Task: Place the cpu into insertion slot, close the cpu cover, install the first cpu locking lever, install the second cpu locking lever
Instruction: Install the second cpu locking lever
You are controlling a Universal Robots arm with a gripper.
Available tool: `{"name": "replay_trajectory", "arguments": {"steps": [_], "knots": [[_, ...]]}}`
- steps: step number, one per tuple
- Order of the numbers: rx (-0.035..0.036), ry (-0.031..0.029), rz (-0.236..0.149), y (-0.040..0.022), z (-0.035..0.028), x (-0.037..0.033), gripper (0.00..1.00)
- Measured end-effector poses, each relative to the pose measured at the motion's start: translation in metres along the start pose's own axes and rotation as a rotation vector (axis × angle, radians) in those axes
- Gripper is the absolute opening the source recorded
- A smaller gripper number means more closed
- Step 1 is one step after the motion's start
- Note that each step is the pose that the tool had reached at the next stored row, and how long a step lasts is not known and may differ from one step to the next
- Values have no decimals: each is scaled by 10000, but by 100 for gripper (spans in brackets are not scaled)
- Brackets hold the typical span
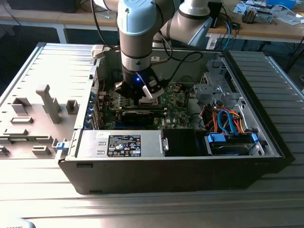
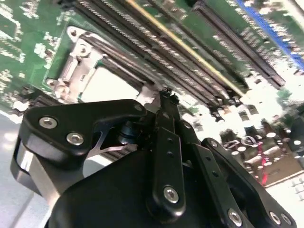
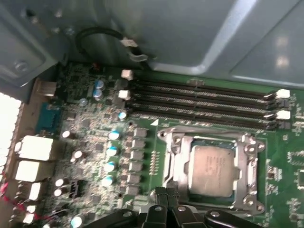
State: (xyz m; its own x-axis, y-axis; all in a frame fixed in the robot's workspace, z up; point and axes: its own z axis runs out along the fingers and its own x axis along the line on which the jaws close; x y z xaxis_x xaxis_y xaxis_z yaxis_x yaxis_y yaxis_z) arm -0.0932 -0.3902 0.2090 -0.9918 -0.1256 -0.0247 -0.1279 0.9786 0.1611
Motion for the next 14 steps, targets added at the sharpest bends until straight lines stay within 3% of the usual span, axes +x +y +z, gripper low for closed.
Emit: {"name": "replay_trajectory", "arguments": {"steps": [6,10,12,13,14], "knots": [[30,79,11,141,28,-200,11],[127,102,13,273,52,-287,11],[262,123,14,374,70,-341,11],[490,153,14,402,73,-353,11],[673,175,14,411,70,-358,11]]}}
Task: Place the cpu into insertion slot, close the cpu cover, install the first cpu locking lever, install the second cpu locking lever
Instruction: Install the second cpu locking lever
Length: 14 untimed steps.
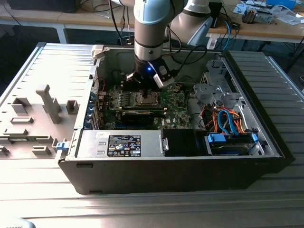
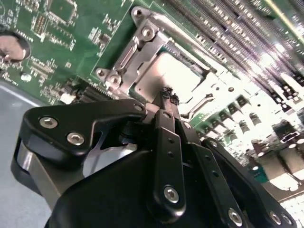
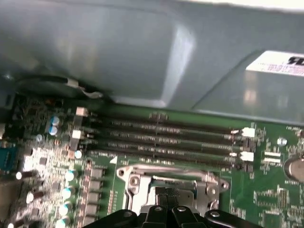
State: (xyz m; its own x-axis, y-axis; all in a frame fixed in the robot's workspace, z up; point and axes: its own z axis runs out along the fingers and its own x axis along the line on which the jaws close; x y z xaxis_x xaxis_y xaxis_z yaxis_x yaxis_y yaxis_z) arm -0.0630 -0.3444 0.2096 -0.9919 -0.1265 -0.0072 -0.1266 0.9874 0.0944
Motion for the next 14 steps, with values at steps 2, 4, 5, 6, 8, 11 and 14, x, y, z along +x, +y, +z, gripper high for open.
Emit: {"name": "replay_trajectory", "arguments": {"steps": [2,4,5,6,8,11,14], "knots": [[457,64,2,8,-18,-20,11],[477,89,20,4,-18,-54,11],[476,97,28,3,-18,-67,11],[477,107,50,0,-20,-85,11],[476,106,73,1,-36,-93,11],[476,106,79,7,-111,-93,11],[475,105,79,21,-250,-95,11]]}}
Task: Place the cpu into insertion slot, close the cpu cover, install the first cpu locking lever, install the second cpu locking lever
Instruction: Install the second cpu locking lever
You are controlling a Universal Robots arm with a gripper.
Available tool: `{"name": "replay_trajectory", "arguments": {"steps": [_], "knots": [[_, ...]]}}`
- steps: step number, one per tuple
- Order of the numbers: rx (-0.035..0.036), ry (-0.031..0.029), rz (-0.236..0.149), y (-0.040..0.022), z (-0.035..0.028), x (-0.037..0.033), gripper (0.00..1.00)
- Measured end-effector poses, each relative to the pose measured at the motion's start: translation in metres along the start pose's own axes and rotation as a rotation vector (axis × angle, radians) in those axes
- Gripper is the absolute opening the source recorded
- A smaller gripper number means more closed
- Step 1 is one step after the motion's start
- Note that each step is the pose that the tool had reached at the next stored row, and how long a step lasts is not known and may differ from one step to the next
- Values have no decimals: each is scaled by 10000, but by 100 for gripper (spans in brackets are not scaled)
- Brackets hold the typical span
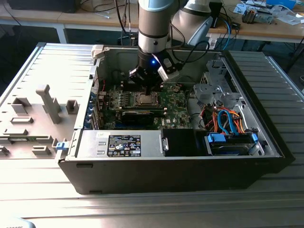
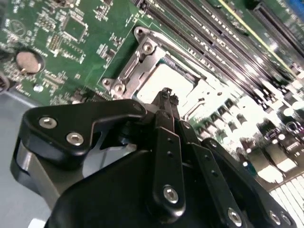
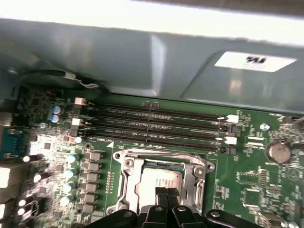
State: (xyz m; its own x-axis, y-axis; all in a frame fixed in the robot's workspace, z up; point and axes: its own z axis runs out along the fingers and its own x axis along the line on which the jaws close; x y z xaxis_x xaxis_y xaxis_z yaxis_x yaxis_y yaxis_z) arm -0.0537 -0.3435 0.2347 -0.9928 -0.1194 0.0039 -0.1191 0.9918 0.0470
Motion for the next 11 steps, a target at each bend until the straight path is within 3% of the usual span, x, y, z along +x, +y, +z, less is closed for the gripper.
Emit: {"name": "replay_trajectory", "arguments": {"steps": [3,11], "knots": [[1,0,0,3,-65,0,11],[-17,-2,-1,3,-66,0,11]]}}
